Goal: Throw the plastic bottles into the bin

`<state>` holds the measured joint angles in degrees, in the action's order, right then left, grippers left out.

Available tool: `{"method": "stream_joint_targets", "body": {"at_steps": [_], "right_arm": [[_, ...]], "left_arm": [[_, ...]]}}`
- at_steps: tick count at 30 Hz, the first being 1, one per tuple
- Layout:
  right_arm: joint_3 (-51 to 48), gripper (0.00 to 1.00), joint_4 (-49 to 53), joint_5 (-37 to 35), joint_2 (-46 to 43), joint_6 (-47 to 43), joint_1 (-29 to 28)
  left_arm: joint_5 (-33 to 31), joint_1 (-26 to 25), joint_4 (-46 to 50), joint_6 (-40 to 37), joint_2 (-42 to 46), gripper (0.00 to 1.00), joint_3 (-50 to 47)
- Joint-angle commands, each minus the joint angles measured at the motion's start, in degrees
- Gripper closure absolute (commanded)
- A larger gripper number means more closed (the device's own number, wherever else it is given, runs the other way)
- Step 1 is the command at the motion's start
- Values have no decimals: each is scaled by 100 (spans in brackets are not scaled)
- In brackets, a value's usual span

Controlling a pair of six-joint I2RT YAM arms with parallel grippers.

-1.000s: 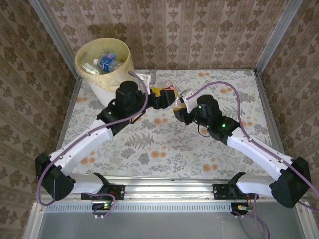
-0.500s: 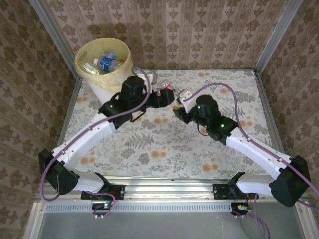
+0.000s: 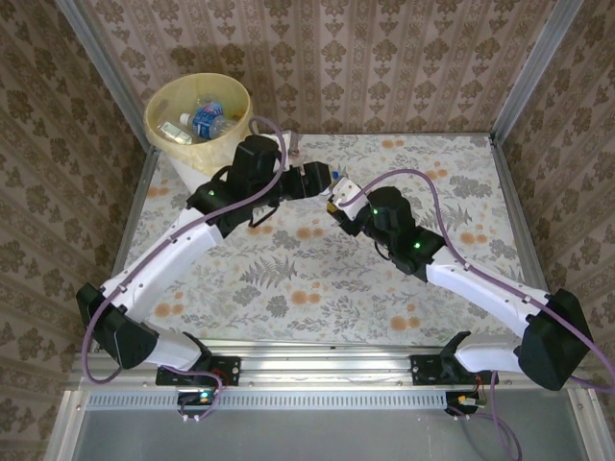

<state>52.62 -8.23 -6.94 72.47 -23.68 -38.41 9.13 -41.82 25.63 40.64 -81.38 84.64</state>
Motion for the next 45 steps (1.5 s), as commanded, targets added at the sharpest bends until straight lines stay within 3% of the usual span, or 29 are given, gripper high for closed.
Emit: {"method": "stream_joint_targets", "body": {"at_steps": [1, 13, 23, 26, 31, 36, 45], "right_arm": [[12, 68, -478, -184, 66, -574, -154], [46, 67, -612, -861, 386, -1688, -537], [43, 61, -733, -1122, 556, -2103, -712], [44, 54, -742, -1112, 567, -2072, -715], [56, 48, -625, -1012, 593, -1985, -720], [28, 34, -547, -873, 559, -1810, -720], [-161, 15, -478, -818, 362, -1388, -701]], "left_arm": [[-6, 72, 230, 32, -145, 31, 247], [100, 171, 491, -98, -436, 44, 587], [125, 245, 504, -247, -416, 66, 522], [125, 263, 502, -319, -410, 76, 542], [45, 297, 559, -407, -396, 78, 537], [-100, 307, 675, -578, -370, 87, 524], [-632, 333, 875, -1080, -137, 90, 446]]}}
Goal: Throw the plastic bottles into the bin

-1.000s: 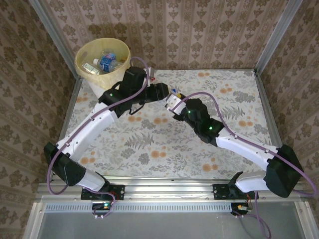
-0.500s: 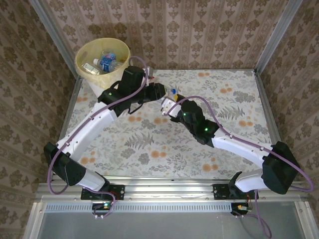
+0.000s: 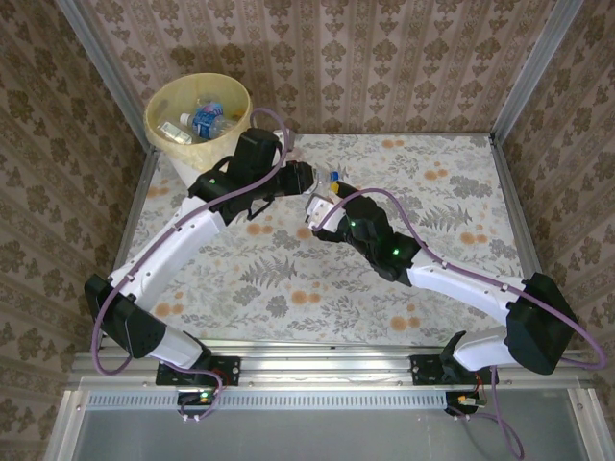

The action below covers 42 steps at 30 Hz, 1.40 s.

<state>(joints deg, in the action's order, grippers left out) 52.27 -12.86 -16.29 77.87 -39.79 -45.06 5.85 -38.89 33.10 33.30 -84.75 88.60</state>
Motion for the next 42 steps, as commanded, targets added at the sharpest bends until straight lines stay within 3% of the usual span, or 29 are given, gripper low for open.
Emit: {"method": "stream_joint_targets", "body": {"at_steps": [1, 12, 32, 42], "right_arm": [[-164, 14, -9, 134, -224, 308, -23], [-437, 0, 493, 467, -963, 1653, 101], [-855, 0, 1664, 698, -2681, 3570, 110], [-964, 0, 2069, 724, -3266, 3865, 104]], "left_arm": [[-336, 40, 134, -413, 221, 90, 44], [-941, -13, 87, -1280, 631, 91, -163], [-1142, -237, -855, -2961, 2113, 89, -934], [-1492, -226, -1518, -3613, 2922, 88, -1295]]}}
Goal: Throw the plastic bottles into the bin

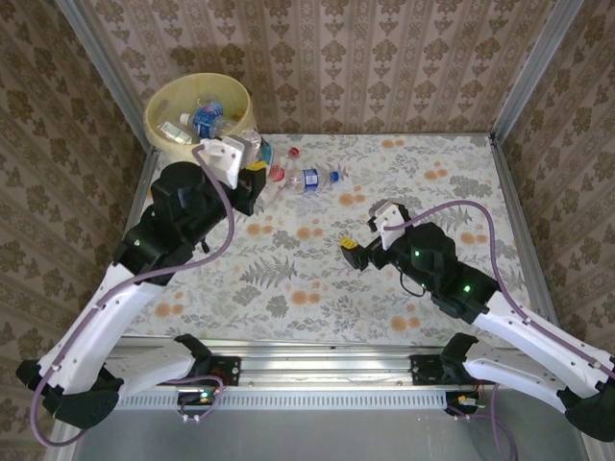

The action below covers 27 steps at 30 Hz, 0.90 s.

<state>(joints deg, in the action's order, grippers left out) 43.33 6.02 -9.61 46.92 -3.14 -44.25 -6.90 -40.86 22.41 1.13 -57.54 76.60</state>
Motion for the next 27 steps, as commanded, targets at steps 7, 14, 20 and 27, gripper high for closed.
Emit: {"method": "stream_joint_targets", "body": {"at_steps": [7, 14, 20, 27], "right_arm": [[-36, 0, 303, 4, -260, 64, 30], [39, 0, 318, -135, -177, -71, 29], [165, 0, 351, -138, -2, -165, 39], [264, 0, 302, -111, 193, -143, 52]], "left_arm": [[-368, 177, -980, -879, 454, 88, -114], [231, 1273, -1907, -881, 421, 88, -119], [1114, 2580, -2211, -354, 6, 88, 136], [1733, 3543, -1776, -50, -898, 87, 791]]}}
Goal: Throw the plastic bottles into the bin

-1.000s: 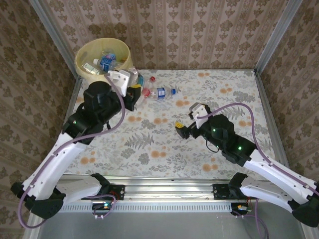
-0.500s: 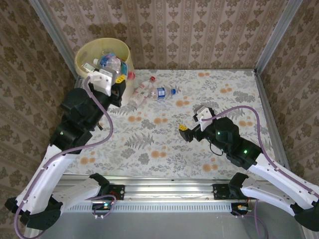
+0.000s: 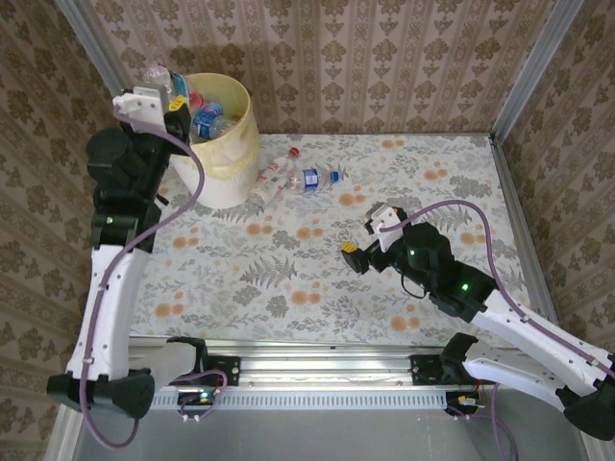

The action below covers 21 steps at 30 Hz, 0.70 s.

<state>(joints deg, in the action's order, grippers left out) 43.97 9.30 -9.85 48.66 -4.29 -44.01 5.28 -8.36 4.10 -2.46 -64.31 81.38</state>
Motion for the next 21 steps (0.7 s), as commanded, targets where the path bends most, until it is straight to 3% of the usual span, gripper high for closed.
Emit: {"method": "stream_joint_targets", "body": {"at_steps": [1, 11, 12, 14, 16, 18, 20, 21], "right_arm": [[200, 0, -33, -88, 26, -28, 33], [262, 0, 115, -68, -5, -74, 42], [246, 0, 115, -60, -18, -66, 43], [197, 0, 102, -30, -49, -50, 43], [146, 0, 79, -22, -77, -30, 56], [97, 0, 45, -34, -81, -11, 68], [65, 0, 15, -26, -65, -1, 74], [43, 0, -21, -11, -51, 7, 73]], "left_arm": [[603, 383, 117, 362, -346, 87, 391], [584, 729, 105, 469, -2258, 82, 1624], [512, 740, -18, 490, -2494, 77, 1722], [407, 746, -120, 553, -2946, 55, 2008], [599, 794, 161, 697, -3424, 43, 2531], [883, 808, 797, 786, -3845, 14, 3235], [895, 789, 1260, 808, -3891, 1, 3651], [754, 766, 1301, 828, -3759, 0, 3661]]}}
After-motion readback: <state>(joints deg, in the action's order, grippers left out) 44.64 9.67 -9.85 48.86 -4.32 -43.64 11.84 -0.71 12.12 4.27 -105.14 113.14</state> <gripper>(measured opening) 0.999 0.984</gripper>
